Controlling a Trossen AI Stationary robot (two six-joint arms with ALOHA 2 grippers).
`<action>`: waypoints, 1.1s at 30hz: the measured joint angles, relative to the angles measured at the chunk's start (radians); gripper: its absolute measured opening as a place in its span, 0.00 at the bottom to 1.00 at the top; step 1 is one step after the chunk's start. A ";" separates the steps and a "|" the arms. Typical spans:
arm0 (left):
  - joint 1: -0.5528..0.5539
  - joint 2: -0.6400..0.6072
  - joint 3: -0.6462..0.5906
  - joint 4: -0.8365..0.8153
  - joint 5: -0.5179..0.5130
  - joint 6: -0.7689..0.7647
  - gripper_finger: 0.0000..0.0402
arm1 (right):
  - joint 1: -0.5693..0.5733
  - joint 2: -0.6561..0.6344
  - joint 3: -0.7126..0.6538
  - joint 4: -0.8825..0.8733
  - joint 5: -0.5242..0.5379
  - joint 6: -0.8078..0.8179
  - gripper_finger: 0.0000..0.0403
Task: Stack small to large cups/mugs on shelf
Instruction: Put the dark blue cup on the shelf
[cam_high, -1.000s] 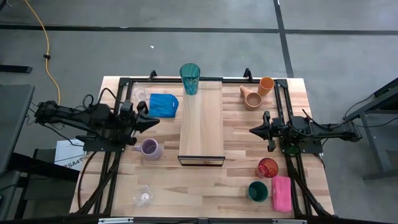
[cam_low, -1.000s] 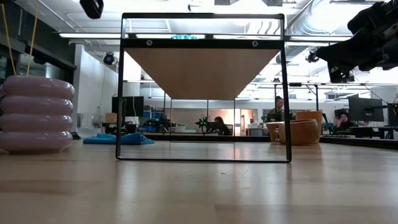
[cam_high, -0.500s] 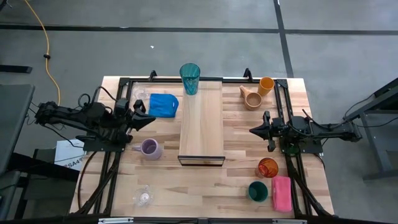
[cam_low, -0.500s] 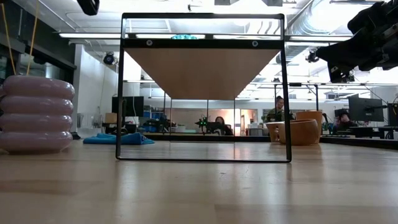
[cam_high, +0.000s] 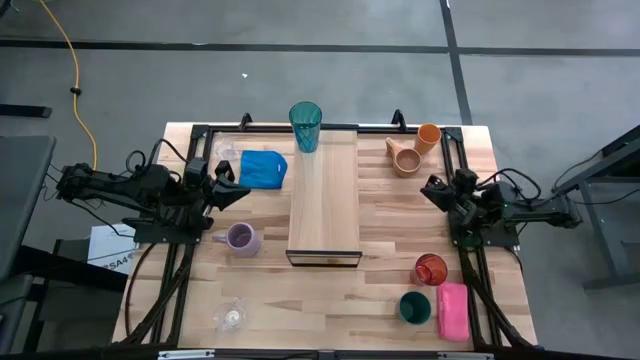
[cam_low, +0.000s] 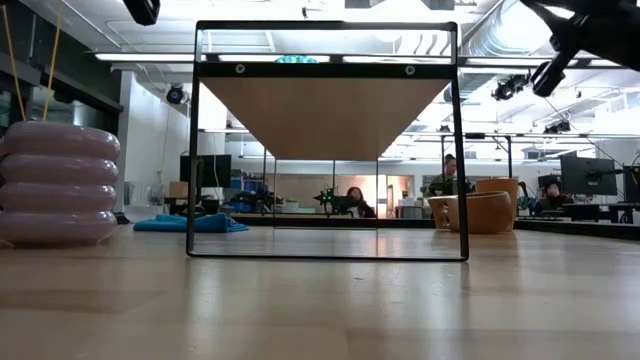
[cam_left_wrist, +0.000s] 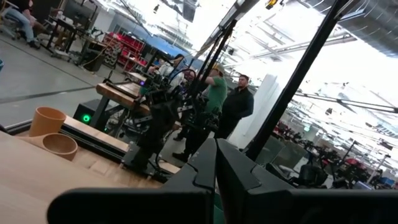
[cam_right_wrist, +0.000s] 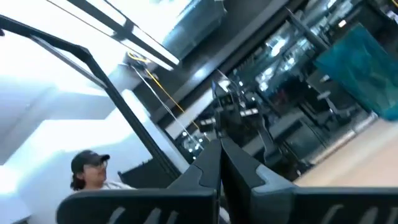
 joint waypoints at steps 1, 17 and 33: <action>0.000 0.000 0.000 0.000 0.000 0.000 0.00 | 0.000 0.000 0.000 0.005 -0.001 -0.003 0.00; 0.000 0.000 0.000 -0.005 0.000 -0.025 0.00 | 0.001 0.064 0.177 -0.251 -0.033 0.099 0.09; 0.000 0.000 0.000 -0.053 -0.004 -0.064 0.00 | 0.321 0.825 1.014 -1.134 -0.358 0.024 0.42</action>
